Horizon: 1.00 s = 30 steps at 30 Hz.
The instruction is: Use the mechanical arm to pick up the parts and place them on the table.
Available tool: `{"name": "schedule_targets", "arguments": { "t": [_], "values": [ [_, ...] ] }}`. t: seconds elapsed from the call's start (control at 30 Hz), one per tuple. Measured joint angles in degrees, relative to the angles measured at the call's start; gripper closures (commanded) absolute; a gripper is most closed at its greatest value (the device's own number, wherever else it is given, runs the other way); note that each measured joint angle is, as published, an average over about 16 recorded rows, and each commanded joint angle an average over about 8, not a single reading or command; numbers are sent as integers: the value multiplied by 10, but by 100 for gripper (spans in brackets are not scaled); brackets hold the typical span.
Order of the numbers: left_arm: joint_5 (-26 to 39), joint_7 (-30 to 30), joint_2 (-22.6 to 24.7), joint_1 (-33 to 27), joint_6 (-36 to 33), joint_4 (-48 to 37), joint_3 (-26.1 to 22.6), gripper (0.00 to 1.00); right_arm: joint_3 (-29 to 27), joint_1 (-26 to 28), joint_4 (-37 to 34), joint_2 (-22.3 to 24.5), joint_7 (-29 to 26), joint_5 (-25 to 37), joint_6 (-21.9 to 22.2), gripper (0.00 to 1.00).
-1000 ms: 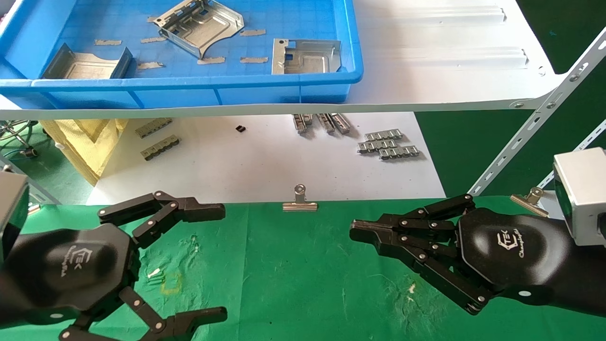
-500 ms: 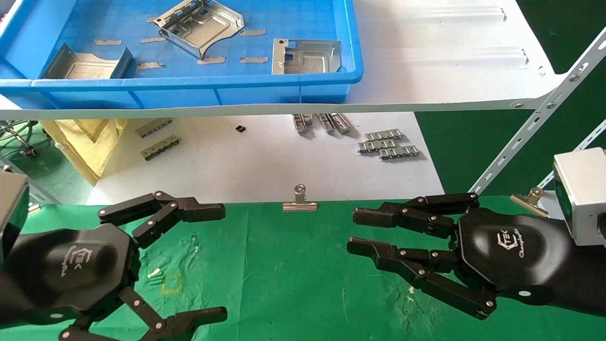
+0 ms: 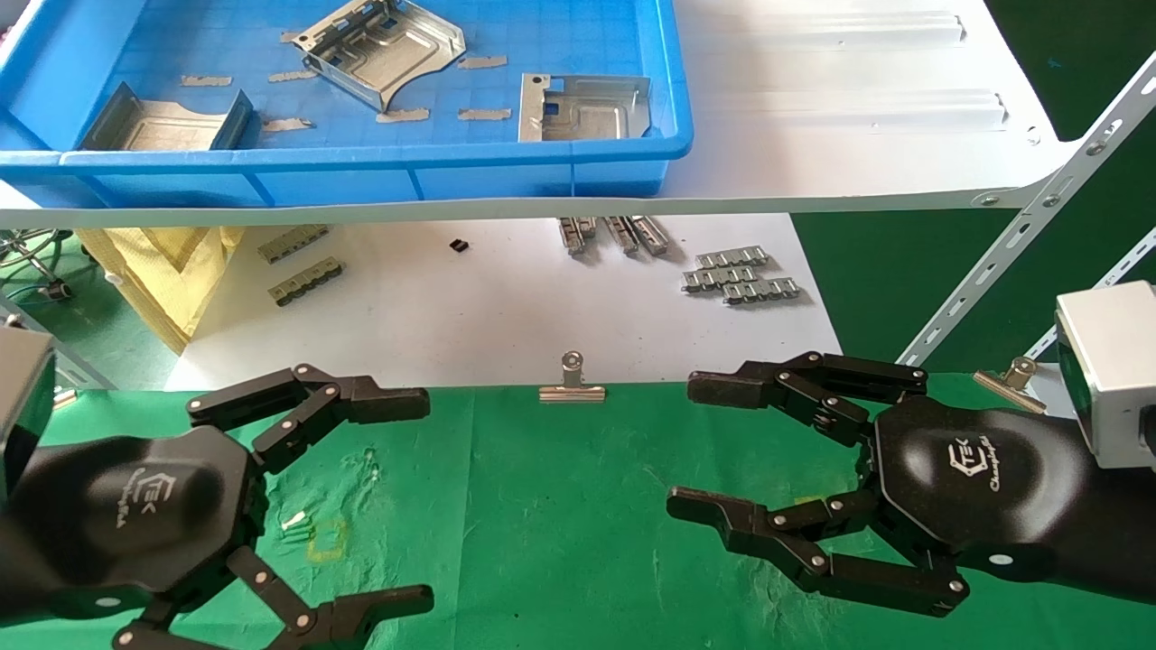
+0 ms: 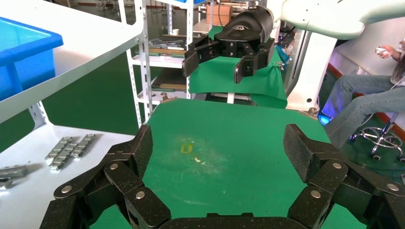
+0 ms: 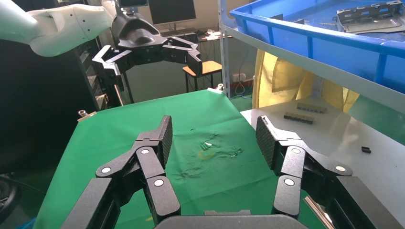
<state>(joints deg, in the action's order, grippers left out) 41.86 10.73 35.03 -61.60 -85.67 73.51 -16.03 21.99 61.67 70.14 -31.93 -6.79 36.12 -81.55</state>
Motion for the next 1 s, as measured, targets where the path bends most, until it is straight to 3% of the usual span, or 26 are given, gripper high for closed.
{"name": "schedule_targets", "arguments": {
  "t": [0.73,1.0],
  "values": [
    [3,-1,1,-4,1,2,-1,0,0,0,0,0,0,0,0,100],
    [24,2,16,-58,13,-12,-3,0,0,0,0,0,0,0,0,100]
  ]
}}
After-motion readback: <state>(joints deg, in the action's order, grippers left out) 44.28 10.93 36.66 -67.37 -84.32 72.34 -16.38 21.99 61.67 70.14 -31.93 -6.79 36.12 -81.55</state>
